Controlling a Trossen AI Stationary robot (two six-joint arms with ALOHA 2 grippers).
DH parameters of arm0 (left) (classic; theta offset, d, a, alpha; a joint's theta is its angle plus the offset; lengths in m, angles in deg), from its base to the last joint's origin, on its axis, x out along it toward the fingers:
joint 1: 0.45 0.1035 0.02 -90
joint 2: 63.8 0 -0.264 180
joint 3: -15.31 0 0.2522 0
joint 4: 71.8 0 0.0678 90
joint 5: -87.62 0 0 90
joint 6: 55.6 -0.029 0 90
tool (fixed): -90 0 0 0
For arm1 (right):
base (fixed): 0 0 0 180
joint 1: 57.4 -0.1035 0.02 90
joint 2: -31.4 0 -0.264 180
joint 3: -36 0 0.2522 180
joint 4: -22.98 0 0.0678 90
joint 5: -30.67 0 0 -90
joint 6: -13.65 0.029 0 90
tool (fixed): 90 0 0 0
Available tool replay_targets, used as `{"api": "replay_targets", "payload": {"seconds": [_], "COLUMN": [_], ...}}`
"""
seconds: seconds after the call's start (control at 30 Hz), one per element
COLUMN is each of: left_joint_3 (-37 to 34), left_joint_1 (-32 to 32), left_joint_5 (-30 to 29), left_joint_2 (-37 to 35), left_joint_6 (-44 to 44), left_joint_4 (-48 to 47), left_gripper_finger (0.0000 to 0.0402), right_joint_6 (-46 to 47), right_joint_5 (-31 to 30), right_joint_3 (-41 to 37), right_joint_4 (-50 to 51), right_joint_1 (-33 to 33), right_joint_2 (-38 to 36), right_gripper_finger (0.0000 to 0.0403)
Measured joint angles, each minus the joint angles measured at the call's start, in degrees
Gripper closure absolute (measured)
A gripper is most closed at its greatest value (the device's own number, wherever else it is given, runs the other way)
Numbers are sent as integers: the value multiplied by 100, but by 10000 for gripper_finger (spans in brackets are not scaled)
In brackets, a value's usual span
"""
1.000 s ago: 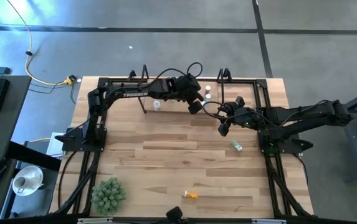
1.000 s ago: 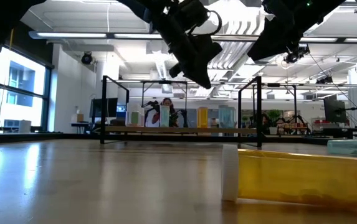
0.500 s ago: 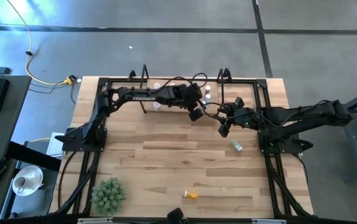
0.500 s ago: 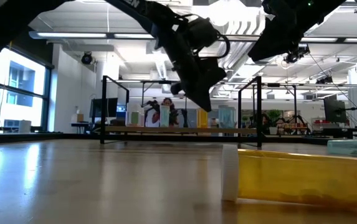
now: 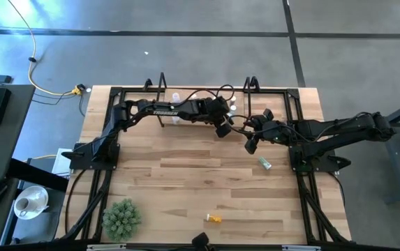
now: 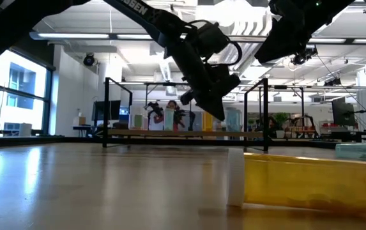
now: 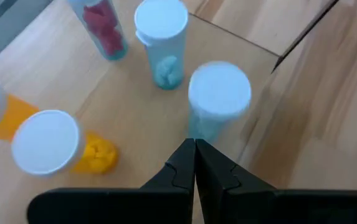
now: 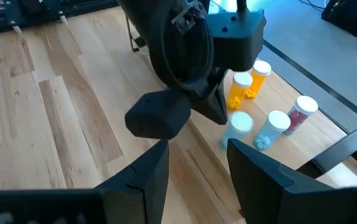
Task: Pick and place medicine bottles onto shelf by color
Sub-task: Put the blue pill bottle on the shelf aligned with the other blue pill bottles
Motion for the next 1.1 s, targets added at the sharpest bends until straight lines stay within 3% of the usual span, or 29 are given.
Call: {"api": "replay_targets", "payload": {"seconds": [0.57,1.1], "left_joint_3": [-4,-4], "left_joint_1": [4,9], "left_joint_5": [-200,-37], "left_joint_2": [81,79], "left_joint_6": [214,-153], "left_joint_4": [117,138], "left_gripper_finger": [401,401], "right_joint_6": [0,-2], "right_joint_5": [-2,-7], "right_joint_3": [0,0], "right_joint_4": [60,60], "right_joint_1": [0,0], "right_joint_2": [0,0], "right_gripper_finger": [249,249]}}
